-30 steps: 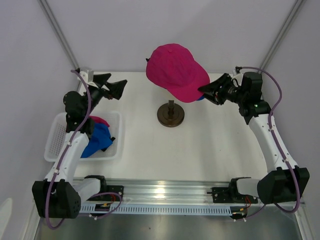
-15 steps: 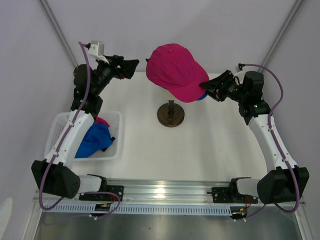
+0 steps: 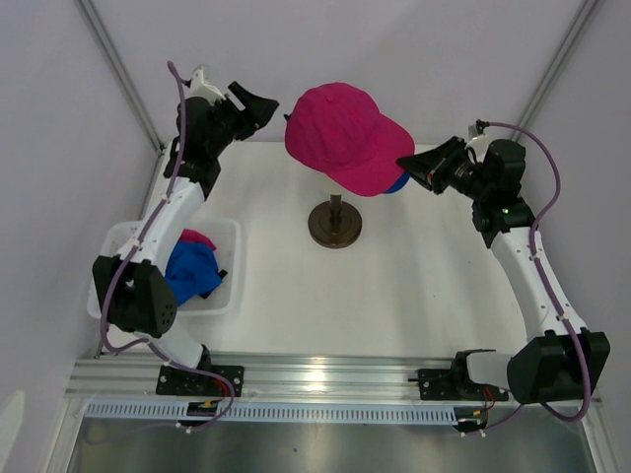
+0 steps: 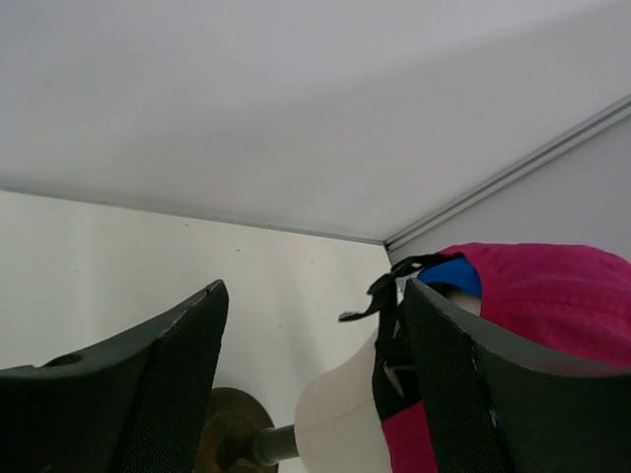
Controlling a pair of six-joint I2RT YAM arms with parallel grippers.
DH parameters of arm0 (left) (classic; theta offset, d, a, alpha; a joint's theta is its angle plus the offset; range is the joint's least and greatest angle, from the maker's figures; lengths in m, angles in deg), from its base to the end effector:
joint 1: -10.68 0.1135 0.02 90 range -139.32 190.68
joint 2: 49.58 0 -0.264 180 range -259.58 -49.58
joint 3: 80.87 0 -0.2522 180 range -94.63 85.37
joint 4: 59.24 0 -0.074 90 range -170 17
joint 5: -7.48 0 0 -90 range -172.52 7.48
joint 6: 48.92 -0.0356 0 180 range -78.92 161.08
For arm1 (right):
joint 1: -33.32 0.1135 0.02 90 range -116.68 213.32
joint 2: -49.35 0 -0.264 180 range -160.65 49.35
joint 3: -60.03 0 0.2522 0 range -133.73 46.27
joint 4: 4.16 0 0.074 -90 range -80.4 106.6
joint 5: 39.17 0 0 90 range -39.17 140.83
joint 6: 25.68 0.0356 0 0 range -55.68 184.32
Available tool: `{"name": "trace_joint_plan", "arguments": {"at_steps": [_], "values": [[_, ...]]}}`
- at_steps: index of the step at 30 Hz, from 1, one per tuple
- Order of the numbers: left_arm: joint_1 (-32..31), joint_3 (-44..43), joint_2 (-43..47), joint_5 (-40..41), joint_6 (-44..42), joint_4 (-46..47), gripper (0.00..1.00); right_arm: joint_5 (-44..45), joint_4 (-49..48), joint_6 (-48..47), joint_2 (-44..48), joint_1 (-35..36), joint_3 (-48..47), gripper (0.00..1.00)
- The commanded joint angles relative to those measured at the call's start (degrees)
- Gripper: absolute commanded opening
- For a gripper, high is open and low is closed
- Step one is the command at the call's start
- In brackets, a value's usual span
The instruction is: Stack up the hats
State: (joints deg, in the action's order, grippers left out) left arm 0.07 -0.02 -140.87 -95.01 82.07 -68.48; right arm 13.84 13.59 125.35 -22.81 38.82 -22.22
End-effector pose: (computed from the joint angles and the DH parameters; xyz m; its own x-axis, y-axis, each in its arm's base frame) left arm 0.3765 -0.0784 0.4093 -0.2752 -0.6000 -0.7512 0.2806 0.6972 -0.6597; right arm 0.2856 0.0490 0.3953 -0.6505 0.6394 -0.4099 -0.2085 0.3686 0.9059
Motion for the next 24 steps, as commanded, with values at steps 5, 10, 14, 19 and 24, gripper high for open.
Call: {"name": "trace_joint_plan", "arguments": {"at_steps": [5,10,14,19,24], "values": [[-1.4,-8.6,-4.4,-6.9,2.6,0.6,0.73,1.0,1.3,-1.4,-1.3,0.0,-3.2,0.2],[-3.4,-9.1,-5.2,-6.7,-0.1,-1.7,0.67,1.0,1.3,-1.3,-2.1,0.0,-3.3,0.23],[-4.7,-8.4,-5.2,-5.2,0.2,-3.1,0.59,0.8,0.9,-0.7,-2.6,0.1,-3.5,0.24],[-6.6,-7.2,-4.6,-2.2,1.2,-3.8,0.37,0.8,0.4,-0.4,-2.9,0.0,-3.6,0.22],[-6.7,-5.8,-3.3,3.0,2.2,-3.5,0.01,1.7,1.2,-0.7,-2.2,0.1,-3.9,0.1]]}}
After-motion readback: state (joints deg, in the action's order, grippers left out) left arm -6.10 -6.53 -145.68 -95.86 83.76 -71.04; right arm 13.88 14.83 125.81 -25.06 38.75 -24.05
